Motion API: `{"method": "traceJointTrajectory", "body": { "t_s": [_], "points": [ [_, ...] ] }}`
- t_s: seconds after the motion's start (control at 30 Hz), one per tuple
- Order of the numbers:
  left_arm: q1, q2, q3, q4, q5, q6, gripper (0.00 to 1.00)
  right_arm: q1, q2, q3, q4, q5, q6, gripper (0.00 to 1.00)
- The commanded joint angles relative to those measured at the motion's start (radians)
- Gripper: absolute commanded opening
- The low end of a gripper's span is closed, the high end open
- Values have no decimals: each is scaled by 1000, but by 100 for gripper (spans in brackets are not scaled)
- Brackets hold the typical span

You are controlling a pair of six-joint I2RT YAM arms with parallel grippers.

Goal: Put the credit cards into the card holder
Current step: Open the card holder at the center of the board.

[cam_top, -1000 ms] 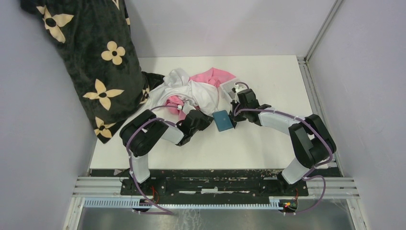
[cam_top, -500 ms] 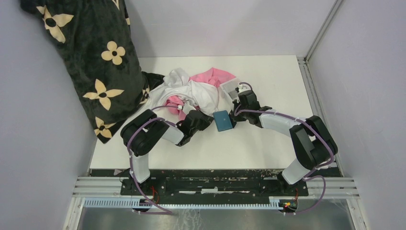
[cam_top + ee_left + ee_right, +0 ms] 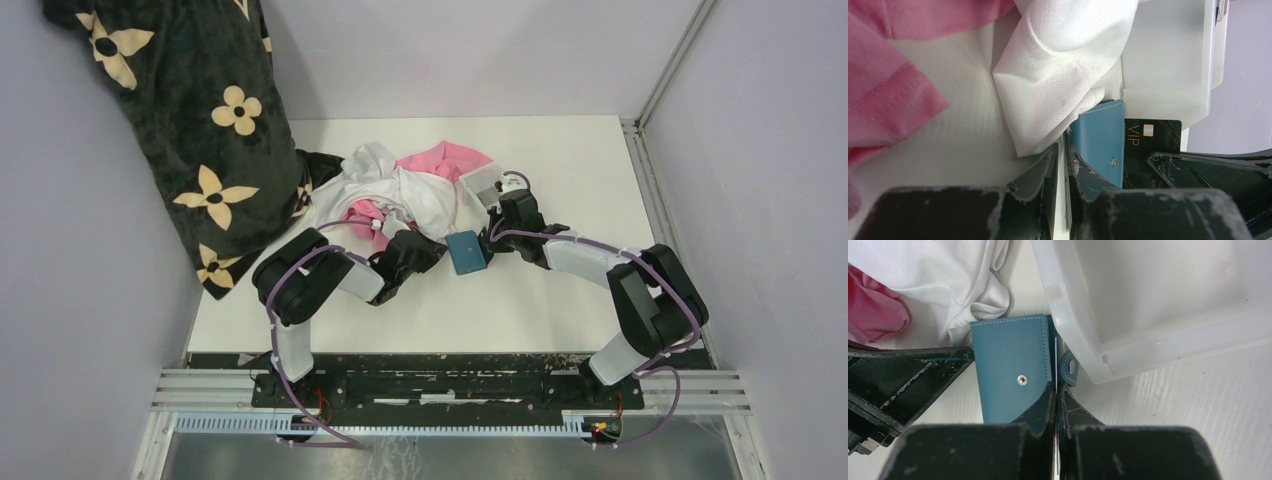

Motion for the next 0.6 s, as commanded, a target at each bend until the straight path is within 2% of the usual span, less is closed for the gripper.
{"method": "traceJointTrajectory", "body": {
  "t_s": [0.0,0.57],
  "points": [
    [-10,52,-38,-151,17,51,19,2,-38,-6,57,15,18,1],
    [-14,54,-43,-155,15,53,19,-11,-48,-71,148,-14,77,1]
  ]
}}
